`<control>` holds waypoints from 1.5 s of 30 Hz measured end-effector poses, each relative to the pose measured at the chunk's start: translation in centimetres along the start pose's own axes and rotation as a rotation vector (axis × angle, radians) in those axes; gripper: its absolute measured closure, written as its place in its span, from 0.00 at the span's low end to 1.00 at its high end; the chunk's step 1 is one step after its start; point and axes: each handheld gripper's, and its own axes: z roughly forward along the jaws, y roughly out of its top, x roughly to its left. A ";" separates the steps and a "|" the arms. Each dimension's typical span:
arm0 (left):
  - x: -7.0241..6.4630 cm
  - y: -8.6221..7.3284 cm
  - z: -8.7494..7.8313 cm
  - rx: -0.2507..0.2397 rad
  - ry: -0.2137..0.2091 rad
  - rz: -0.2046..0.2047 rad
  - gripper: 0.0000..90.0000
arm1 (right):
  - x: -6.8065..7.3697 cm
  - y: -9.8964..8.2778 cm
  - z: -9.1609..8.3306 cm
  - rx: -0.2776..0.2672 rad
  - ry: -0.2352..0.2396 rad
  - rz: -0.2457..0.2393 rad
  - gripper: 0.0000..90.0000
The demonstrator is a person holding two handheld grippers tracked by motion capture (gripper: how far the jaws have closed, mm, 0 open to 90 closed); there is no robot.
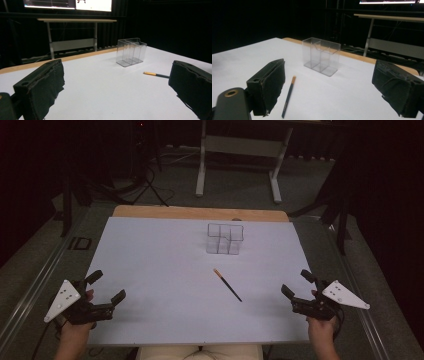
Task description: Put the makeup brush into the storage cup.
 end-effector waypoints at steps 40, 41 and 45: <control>-0.2 0.3 -1.2 -0.017 0.029 -0.009 0.01 | 3.1 3.6 5.8 0.319 0.128 0.015 0.12; -0.2 0.3 -1.2 -0.017 0.029 -0.009 0.01 | 3.1 3.6 5.8 0.319 0.128 0.015 0.12; -0.2 0.3 -1.1 -0.016 0.028 -0.006 0.01 | 3.6 3.9 6.9 0.348 0.141 0.007 0.12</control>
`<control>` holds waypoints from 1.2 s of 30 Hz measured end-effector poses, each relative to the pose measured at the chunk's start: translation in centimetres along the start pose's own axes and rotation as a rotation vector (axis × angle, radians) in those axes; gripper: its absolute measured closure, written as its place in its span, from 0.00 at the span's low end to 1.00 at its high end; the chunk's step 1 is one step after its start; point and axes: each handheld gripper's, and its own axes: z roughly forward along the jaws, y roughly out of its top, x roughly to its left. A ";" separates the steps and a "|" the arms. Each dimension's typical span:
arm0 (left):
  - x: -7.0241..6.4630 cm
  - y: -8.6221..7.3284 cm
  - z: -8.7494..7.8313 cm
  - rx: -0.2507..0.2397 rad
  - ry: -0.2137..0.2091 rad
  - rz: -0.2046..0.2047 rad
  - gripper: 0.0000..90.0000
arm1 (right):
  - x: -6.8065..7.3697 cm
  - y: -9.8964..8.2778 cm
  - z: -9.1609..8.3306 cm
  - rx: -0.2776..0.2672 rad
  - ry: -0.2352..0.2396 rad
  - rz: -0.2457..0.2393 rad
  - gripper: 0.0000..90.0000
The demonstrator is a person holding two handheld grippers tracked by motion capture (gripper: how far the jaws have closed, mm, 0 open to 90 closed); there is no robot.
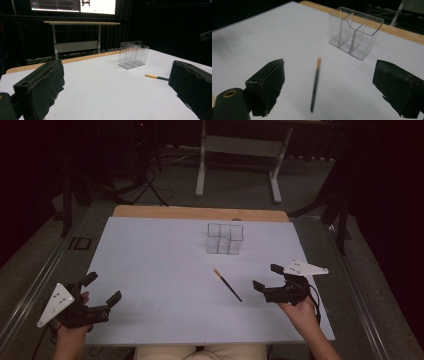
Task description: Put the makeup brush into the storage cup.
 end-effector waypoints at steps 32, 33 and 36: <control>-0.1 0.0 0.1 0.005 -0.014 0.007 0.01 | 1.6 1.3 8.4 0.318 0.045 0.010 0.18; -0.1 0.0 0.1 0.005 -0.015 0.006 0.01 | 1.6 1.3 8.7 0.326 0.044 0.015 0.18; -0.1 0.0 0.1 0.006 -0.015 0.006 0.01 | 1.6 1.3 9.0 0.341 0.043 0.019 0.19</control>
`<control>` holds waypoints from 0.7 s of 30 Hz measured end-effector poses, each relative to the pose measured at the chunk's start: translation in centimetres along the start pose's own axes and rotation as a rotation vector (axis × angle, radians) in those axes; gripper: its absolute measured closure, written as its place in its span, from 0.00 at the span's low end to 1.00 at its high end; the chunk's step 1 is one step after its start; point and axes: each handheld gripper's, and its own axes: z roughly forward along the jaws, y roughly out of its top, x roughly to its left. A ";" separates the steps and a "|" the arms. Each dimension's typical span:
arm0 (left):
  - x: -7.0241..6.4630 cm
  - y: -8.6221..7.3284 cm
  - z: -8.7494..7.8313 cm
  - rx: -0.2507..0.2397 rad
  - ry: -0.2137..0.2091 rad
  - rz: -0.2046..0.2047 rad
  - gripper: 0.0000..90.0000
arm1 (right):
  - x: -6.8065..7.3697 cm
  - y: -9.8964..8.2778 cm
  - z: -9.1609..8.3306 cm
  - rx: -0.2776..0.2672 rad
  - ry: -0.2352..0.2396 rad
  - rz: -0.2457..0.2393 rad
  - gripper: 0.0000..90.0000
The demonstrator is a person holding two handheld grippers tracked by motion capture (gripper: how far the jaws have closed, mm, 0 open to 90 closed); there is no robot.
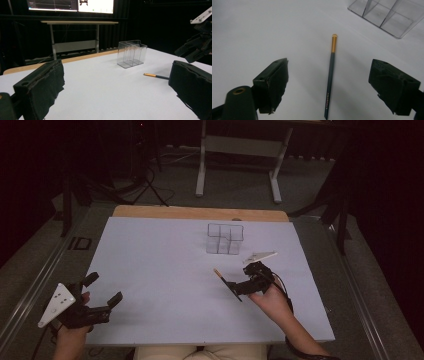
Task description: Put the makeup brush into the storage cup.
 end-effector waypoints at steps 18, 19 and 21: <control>0.0 0.0 0.1 0.006 -0.009 0.002 0.01 | -0.2 1.6 2.9 0.181 -0.008 0.010 0.23; 0.0 0.0 0.1 0.006 -0.009 0.002 0.01 | -0.2 1.6 2.9 0.181 -0.008 0.010 0.23; -0.1 0.0 0.1 0.007 -0.011 0.002 0.01 | -0.2 1.8 3.3 0.211 -0.011 0.027 0.24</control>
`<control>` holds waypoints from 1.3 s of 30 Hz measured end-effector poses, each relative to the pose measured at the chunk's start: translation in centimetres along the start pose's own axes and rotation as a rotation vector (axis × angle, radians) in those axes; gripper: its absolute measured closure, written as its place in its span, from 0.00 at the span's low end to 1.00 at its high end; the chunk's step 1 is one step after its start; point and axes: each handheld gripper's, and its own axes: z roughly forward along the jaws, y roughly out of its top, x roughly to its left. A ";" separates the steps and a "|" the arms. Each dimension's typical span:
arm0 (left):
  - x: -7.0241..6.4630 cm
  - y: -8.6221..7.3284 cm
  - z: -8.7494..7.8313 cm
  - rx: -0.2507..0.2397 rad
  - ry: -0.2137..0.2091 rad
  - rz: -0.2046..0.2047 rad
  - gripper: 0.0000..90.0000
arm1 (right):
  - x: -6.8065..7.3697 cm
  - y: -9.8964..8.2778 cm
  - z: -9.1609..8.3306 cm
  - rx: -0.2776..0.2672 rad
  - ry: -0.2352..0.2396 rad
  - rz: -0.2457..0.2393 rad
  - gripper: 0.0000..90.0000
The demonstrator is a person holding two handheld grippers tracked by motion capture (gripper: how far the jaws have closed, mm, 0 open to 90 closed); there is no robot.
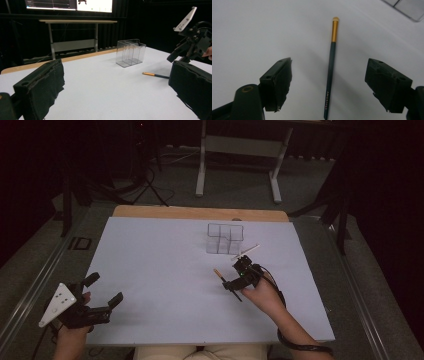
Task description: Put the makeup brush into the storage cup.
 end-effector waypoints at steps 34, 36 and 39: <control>-0.1 0.0 0.0 0.005 0.000 0.012 0.01 | 0.1 3.4 3.7 0.234 -0.027 0.014 0.61; -0.1 0.0 0.0 0.007 -0.001 0.013 0.01 | 0.1 3.4 4.0 0.247 -0.025 0.003 0.64; -0.1 0.0 0.1 0.012 -0.004 0.013 0.01 | 0.1 3.6 4.3 0.266 -0.028 -0.012 0.70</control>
